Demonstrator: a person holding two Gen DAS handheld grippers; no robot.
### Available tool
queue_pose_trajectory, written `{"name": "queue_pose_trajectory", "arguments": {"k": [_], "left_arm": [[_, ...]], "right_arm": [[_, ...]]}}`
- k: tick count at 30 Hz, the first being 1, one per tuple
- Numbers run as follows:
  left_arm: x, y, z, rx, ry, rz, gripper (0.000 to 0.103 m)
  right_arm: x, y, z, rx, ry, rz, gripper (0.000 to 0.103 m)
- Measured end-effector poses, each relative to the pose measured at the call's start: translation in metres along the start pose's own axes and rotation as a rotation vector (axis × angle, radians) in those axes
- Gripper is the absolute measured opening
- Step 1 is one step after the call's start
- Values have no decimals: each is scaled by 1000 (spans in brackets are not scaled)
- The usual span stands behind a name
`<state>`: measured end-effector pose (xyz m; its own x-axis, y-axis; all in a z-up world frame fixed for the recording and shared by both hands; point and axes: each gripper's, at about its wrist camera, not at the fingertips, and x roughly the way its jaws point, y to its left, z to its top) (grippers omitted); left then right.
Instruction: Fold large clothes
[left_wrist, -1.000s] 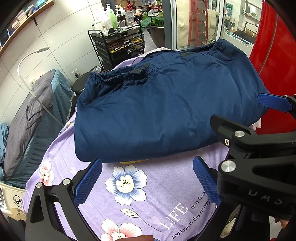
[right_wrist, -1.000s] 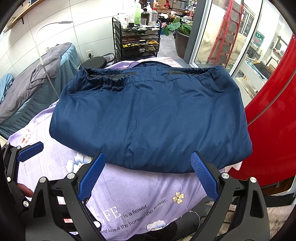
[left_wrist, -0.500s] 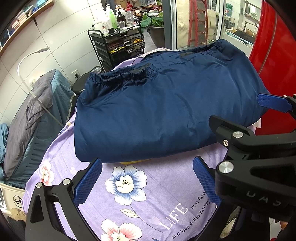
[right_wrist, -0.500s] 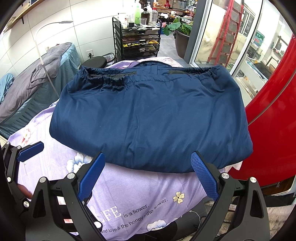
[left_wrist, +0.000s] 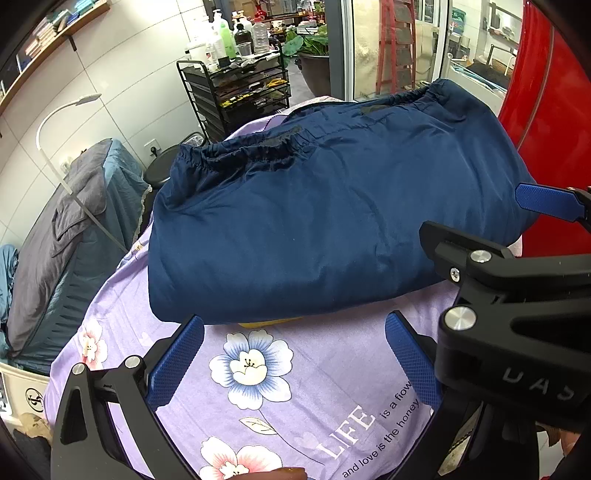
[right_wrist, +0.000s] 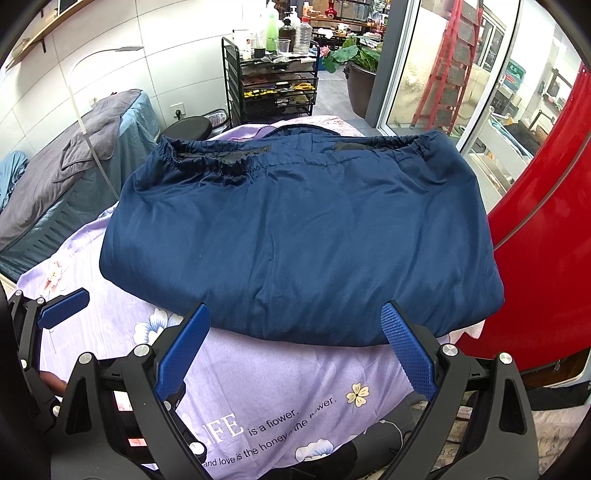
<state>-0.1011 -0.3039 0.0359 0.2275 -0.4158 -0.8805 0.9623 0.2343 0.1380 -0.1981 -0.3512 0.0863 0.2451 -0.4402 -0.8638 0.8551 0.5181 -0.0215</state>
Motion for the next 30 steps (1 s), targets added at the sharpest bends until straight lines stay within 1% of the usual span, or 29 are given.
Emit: {"name": "queue_pose_trajectory", "arguments": {"k": [30], "left_arm": [[-1, 0, 1, 10, -4, 10, 96]], "right_arm": [[-1, 1, -2, 0, 5, 1, 92]]}}
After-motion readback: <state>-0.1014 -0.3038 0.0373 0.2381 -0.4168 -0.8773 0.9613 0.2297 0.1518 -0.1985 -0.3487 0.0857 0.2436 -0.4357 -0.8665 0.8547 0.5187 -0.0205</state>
